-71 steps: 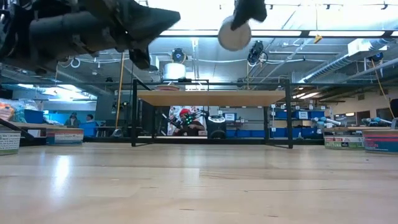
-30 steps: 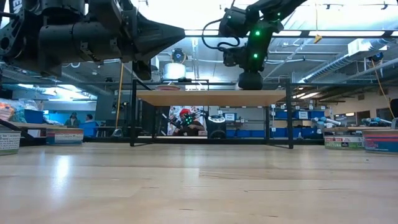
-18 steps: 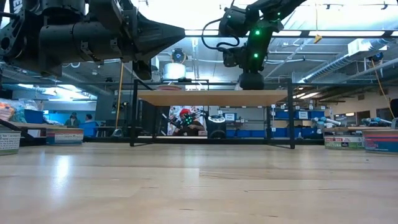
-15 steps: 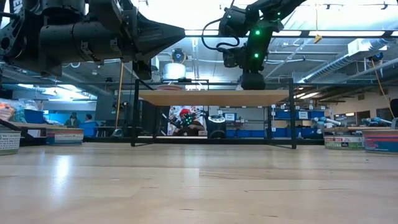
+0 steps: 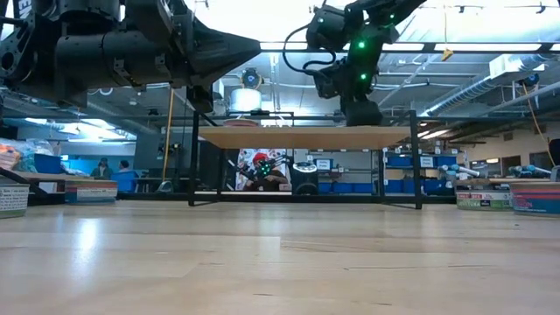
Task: Stack canned seafood by type on shelf
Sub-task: Put the center green tuna can on the shelf
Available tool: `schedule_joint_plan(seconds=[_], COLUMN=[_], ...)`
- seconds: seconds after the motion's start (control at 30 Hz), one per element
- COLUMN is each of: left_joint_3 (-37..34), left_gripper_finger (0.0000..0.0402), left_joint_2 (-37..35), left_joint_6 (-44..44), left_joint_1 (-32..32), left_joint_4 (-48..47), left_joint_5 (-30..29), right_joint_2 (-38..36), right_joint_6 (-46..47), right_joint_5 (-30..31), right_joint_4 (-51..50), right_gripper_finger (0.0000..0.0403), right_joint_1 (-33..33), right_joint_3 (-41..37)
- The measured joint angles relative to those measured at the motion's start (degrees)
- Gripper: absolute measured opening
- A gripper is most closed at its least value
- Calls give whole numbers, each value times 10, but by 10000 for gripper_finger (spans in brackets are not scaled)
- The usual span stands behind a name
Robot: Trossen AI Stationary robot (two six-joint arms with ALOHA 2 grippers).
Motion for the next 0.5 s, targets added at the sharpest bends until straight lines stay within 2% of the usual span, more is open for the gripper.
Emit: schedule_joint_plan(seconds=[0.2,0.3,0.4,0.5], left_joint_3=[0,0,0,0], left_gripper_finger=[7,7,7,7], left_joint_2=[0,0,0,0], left_joint_6=[0,0,4,18], left_joint_1=[0,0,0,0], left_joint_4=[-2,-3,-8,-8], left_joint_5=[0,0,0,-2], right_joint_2=[0,-2,-16,-39], right_joint_6=[0,16,70,123], right_joint_5=[1,-13,-61,-115], right_joint_4=[2,0,-9,-20], right_gripper_finger=[261,244,195,113], right_joint_1=[15,20,9,-5], right_joint_3=[37,56,59,55])
